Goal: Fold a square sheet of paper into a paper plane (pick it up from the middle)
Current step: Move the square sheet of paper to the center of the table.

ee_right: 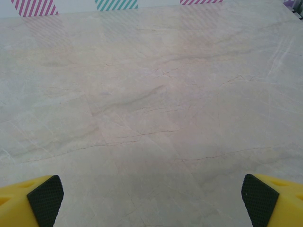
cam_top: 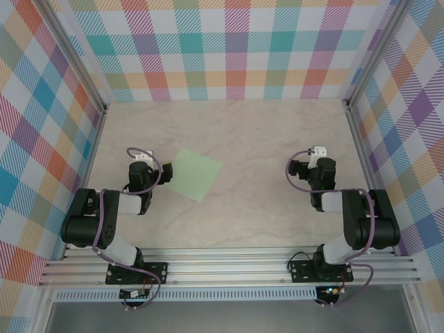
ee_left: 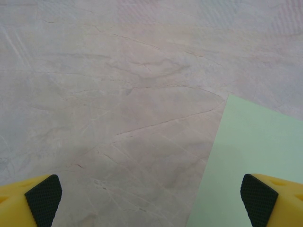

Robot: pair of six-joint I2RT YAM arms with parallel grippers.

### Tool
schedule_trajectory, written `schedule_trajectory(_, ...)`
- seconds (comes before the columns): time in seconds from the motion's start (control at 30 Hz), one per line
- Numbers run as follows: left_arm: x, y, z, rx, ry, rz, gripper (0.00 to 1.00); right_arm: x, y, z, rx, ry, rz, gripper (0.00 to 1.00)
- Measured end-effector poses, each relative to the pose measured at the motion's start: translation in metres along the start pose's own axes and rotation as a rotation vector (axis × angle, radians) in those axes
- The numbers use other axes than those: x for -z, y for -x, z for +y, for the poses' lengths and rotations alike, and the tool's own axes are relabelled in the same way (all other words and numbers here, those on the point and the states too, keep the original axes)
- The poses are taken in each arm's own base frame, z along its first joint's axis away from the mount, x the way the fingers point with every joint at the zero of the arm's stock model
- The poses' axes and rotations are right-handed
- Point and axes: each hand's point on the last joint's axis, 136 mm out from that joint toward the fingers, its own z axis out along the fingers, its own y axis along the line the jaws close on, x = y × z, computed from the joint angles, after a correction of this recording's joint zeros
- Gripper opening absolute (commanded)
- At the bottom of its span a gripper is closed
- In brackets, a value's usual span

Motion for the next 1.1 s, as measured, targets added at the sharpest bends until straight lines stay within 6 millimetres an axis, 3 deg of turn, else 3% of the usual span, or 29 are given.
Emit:
schedule_trajectory(1.0,0.001,-0.0028,-0.0045,-0.007,-0.026,0.023,1.0,0.0,0.0001,0.0,0.0,0.0,0.0,1.0)
schedule_trajectory(1.1,0.0073,0.0067,-0.0078,-0.008,-0.042,0.018,1.0,0.0,0.0,0.0001,0.0,0.001,0.0,1.0)
